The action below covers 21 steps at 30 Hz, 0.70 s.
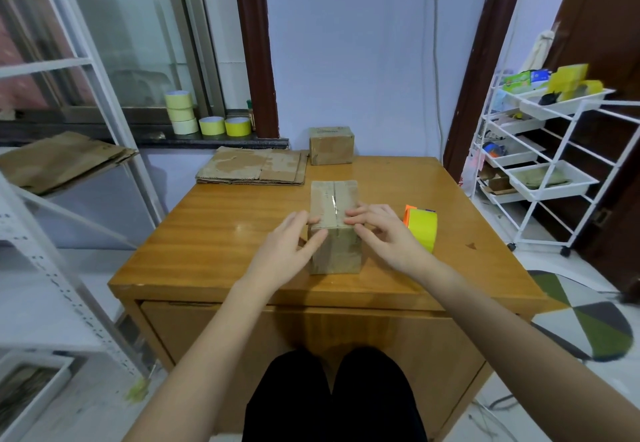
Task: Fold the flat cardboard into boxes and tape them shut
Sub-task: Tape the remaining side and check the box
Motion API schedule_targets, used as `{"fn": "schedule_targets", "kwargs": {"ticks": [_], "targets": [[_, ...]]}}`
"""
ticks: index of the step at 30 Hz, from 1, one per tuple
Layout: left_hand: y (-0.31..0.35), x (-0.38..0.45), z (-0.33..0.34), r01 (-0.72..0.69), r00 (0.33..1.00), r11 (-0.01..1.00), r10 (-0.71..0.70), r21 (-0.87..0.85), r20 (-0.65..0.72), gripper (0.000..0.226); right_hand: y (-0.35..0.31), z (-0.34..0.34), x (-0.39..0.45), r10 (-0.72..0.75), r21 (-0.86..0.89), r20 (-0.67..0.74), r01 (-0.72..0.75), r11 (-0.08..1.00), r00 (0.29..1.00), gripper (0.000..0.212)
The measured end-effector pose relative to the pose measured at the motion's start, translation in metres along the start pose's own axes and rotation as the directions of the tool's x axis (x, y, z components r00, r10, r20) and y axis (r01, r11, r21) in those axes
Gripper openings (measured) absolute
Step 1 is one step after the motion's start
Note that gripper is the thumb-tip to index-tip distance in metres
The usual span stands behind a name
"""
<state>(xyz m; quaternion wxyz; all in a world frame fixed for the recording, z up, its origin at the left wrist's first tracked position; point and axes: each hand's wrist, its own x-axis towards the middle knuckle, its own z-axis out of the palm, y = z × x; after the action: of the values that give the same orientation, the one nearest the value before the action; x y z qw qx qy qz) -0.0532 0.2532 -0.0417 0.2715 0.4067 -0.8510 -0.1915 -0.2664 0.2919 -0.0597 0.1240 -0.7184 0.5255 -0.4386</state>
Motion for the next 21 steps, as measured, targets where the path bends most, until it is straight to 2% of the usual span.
{"fn": "schedule_targets", "kwargs": {"ticks": [3, 5, 7, 9, 11, 13, 15, 18, 21], "targets": [[-0.001, 0.003, 0.002, -0.018, 0.999, 1.000, 0.019, 0.022, -0.048, 0.022, 0.001, 0.001, 0.000, -0.016, -0.028, -0.007, 0.016, 0.999, 1.000, 0.024], [0.000, 0.005, -0.001, -0.014, 0.999, 0.998, 0.016, 0.057, -0.030, 0.017, -0.002, -0.001, 0.001, -0.003, -0.032, 0.004, 0.003, 0.999, 1.000, 0.025], [0.005, 0.007, -0.004, 0.008, 1.000, 0.990, -0.007, 0.138, -0.005, 0.023, -0.007, -0.004, 0.003, 0.024, -0.025, 0.027, -0.024, 0.999, 0.999, 0.022], [0.016, 0.009, -0.004, 0.021, 0.999, 0.963, -0.009, 0.270, -0.045, 0.032, -0.013, -0.005, 0.007, 0.074, -0.008, 0.059, -0.074, 0.997, 0.996, 0.021], [0.028, 0.010, 0.000, -0.005, 0.993, 0.938, 0.044, 0.348, -0.105, 0.038, -0.019, -0.004, 0.012, 0.116, 0.020, 0.089, -0.118, 0.993, 0.989, 0.024], [0.038, 0.011, 0.007, -0.068, 0.991, 0.928, 0.105, 0.365, -0.084, 0.037, -0.024, -0.004, 0.017, 0.163, 0.067, 0.098, -0.170, 0.983, 0.982, 0.026], [0.041, 0.011, 0.013, -0.111, 0.987, 0.915, 0.148, 0.388, -0.066, 0.039, -0.028, -0.007, 0.026, 0.201, 0.106, 0.065, -0.207, 0.973, 0.978, 0.027], [0.034, 0.006, 0.014, -0.134, 0.984, 0.894, 0.170, 0.428, -0.047, 0.045, -0.030, -0.012, 0.046, 0.257, 0.126, -0.073, -0.246, 0.961, 0.964, 0.021], [0.025, -0.001, 0.013, -0.156, 0.979, 0.887, 0.199, 0.434, -0.055, 0.054, -0.023, -0.015, 0.069, 0.280, -0.035, -0.075, -0.283, 0.958, 0.957, 0.020]]}}
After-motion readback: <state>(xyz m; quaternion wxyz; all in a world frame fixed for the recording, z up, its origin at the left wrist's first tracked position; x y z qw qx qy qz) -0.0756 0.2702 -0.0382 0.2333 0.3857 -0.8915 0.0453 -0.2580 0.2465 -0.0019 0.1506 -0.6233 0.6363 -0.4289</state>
